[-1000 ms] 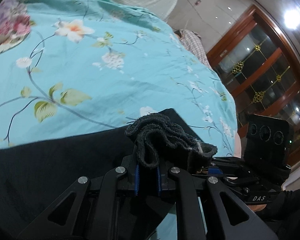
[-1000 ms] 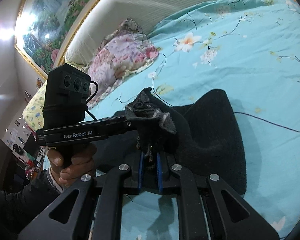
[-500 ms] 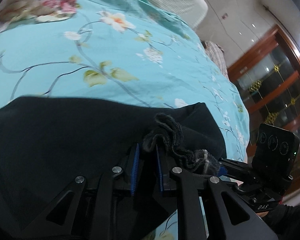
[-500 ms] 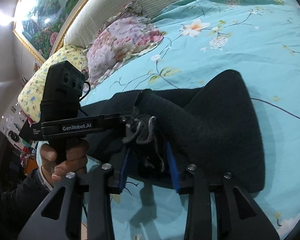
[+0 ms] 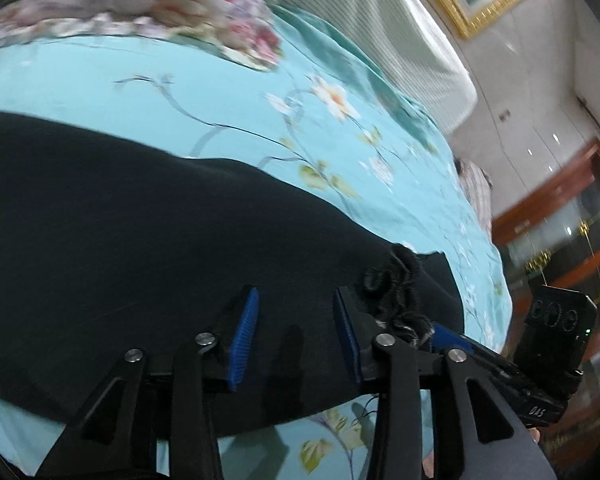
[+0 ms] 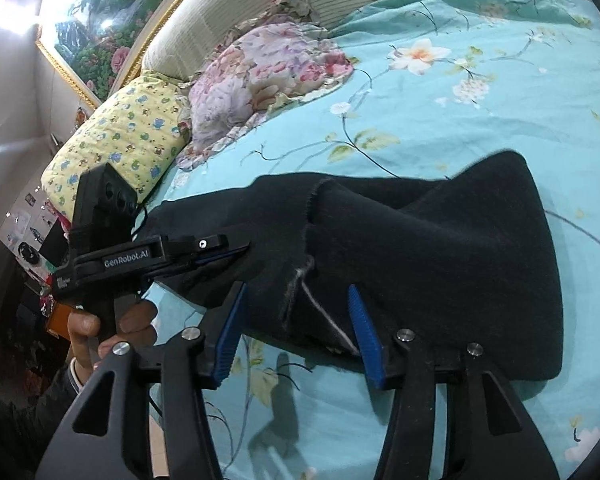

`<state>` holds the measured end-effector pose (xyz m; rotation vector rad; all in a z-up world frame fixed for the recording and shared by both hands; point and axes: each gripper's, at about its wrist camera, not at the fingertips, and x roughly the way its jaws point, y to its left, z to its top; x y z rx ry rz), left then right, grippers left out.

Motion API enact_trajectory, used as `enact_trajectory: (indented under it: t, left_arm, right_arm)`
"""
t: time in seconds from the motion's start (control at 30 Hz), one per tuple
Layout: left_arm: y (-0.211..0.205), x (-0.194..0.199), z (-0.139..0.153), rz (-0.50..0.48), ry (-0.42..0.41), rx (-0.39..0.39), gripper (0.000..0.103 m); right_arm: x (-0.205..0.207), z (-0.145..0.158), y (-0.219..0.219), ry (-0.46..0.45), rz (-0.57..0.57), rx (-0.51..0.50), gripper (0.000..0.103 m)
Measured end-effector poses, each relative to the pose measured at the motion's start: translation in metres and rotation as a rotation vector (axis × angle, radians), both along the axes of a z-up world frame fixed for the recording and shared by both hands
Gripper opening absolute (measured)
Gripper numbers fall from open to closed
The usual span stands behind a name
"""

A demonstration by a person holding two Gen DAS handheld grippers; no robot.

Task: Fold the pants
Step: 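Release the pants and move both open grippers to the end of the folded strip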

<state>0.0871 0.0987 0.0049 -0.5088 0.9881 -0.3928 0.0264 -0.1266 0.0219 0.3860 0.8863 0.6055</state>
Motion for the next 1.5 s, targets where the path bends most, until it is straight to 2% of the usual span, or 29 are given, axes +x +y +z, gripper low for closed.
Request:
enact_trajectory:
  t: [0.3,0.57,0.77,0.87,1.03,1.17,1.5]
  left_arm:
    - [0.043,-0.039,0.006,0.173,-0.001,0.003,0.051]
    - [0.1,-0.078,0.008,0.323,0.01,-0.02,0.051]
    - [0.141,-0.107,0.011,0.437,-0.004,0.013,0.051]
    - [0.159,-0.116,0.009,0.475,0.006,-0.011,0.051]
    - [0.181,-0.12,0.0,0.53,0.027,-0.045,0.051]
    - [0.194,-0.119,-0.008,0.554,0.039,-0.101,0.052]
    - [0.212,-0.094,-0.021,0.581,0.079,-0.104,0.055]
  right_arm:
    - [0.013,0.021,0.032,-0.042,0.079,-0.008,0.053]
    - [0.029,0.031,0.072,-0.06,0.172,-0.01,0.053]
    - [0.039,0.035,0.102,-0.064,0.242,-0.009,0.053]
    - [0.043,0.035,0.117,-0.058,0.275,-0.011,0.053]
    - [0.053,0.039,0.147,-0.065,0.334,-0.024,0.053]
    - [0.064,0.041,0.169,-0.066,0.366,-0.034,0.053]
    - [0.104,0.036,0.236,-0.073,0.485,-0.109,0.054]
